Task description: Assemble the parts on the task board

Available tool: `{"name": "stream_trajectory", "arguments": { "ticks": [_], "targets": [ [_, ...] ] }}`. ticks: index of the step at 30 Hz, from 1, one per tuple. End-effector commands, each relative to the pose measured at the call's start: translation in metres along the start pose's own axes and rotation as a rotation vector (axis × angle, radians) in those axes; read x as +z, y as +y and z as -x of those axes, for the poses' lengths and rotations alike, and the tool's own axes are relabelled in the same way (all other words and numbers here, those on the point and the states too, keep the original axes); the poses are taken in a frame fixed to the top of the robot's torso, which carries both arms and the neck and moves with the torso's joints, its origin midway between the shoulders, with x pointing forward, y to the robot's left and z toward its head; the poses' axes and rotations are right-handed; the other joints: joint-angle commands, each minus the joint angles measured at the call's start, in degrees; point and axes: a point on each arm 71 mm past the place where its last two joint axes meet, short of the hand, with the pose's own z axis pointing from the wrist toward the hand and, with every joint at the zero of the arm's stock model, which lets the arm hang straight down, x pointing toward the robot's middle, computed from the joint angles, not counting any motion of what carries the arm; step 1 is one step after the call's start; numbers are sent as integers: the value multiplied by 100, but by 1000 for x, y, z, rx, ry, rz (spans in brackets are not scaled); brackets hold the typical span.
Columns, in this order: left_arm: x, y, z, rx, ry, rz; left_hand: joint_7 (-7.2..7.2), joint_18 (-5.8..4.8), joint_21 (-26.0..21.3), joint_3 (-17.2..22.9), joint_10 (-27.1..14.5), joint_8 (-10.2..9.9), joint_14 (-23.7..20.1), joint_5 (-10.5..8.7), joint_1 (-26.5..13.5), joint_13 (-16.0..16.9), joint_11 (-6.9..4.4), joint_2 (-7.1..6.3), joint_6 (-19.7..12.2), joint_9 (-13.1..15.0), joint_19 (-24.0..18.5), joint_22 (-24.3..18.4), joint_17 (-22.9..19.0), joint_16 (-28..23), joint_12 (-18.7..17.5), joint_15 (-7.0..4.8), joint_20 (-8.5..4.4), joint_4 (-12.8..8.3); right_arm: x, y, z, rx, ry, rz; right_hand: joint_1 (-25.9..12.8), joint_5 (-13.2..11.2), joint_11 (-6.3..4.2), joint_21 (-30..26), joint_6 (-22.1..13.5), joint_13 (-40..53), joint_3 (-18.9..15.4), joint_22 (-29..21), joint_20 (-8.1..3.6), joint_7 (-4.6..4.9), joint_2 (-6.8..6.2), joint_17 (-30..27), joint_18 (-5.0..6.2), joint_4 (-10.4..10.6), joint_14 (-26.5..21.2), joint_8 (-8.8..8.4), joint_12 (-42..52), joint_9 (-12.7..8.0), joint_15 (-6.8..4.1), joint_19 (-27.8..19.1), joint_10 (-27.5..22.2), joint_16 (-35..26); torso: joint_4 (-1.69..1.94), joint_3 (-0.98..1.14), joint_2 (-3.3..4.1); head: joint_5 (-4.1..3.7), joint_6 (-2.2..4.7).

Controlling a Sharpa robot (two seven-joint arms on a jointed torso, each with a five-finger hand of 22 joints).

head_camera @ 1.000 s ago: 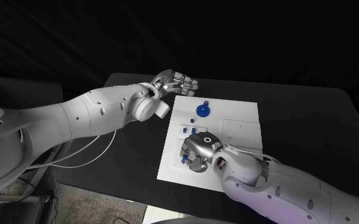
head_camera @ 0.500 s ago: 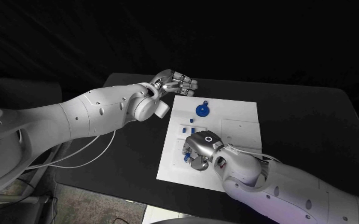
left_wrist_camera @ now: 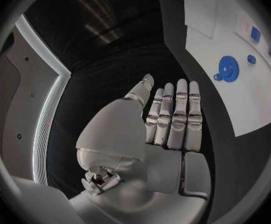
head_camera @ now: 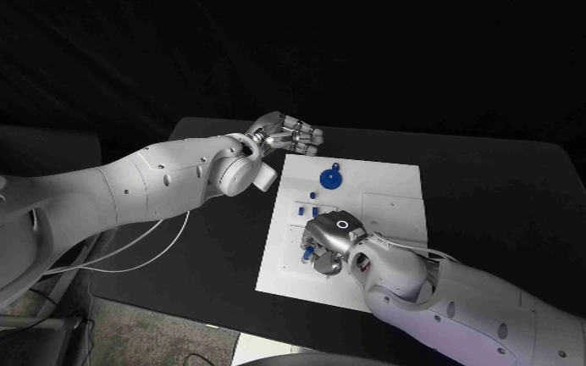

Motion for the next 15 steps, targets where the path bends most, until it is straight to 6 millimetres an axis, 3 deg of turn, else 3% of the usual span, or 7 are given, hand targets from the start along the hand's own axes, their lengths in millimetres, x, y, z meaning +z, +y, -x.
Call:
{"name": "stream_trajectory", "arguments": {
  "ticks": [1,15],
  "targets": [
    [1,-1,-2,-12,16,-11,25,59,17,2,-22,10,-4,1,7,-3,-12,10,2,0,49,-6,6,-24,-33,-18,3,20,-1,0,-5,-17,38,3,-24,-13,-112,40,44,6,16,202,-19,0,54,-10,93,11,0,18,16,6,-30,-14,128,39,4,5,-1,6,-11],
    [0,-1,-2,-12,16,-11,25,59,17,2,-22,10,-4,1,7,-3,-12,10,2,0,49,-6,6,-24,-33,-18,3,20,-3,4,-5,3,9,19,-28,-19,-116,68,54,6,13,204,-22,-4,59,-13,94,4,1,18,18,7,-33,-10,140,44,1,8,-2,23,-51]
  ]
}}
